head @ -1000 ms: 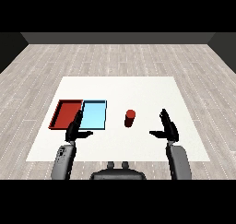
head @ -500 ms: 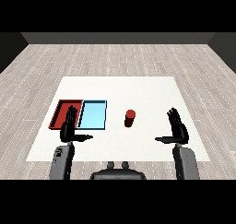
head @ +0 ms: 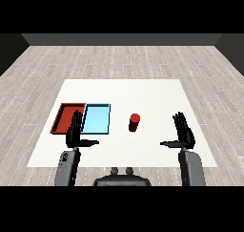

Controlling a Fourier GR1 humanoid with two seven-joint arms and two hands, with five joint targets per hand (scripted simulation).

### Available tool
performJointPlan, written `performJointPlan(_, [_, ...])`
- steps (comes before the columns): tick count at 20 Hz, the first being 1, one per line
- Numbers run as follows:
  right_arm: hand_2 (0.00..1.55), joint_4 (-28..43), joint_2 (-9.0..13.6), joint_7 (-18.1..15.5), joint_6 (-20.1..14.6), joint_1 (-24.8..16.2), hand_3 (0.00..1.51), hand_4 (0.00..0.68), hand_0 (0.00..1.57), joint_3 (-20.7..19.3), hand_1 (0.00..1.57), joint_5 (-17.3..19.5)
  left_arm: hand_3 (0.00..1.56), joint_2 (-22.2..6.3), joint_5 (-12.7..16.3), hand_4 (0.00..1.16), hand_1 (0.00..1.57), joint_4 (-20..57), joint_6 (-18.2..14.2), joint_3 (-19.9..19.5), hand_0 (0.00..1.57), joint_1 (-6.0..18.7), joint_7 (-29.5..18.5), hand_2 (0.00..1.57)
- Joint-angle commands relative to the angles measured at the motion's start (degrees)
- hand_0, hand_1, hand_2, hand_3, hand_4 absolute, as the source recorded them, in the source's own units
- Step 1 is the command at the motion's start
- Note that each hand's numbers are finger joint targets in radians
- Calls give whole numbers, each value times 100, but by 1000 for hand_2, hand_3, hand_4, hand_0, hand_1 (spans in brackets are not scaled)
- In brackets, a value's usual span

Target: Pick the red can and put it in the red box

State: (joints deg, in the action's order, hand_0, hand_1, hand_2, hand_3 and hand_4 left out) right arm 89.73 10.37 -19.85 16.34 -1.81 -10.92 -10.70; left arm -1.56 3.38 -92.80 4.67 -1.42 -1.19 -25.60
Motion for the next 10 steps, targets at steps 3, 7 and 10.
performJointPlan(3, [0,-560,-29,22,24,462,0,0,0,-108,0,-42,0,-49,121,0,0,-209,66,-50,0,-145,108,0])
performJointPlan(7, [0,-527,-156,-88,59,227,0,0,0,26,0,92,0,-140,248,0,0,-271,183,-142,0,-113,163,0])
performJointPlan(10, [0,-298,-340,519,-386,669,0,0,0,396,0,397,0,-174,242,0,0,-204,108,-255,0,-82,126,0])
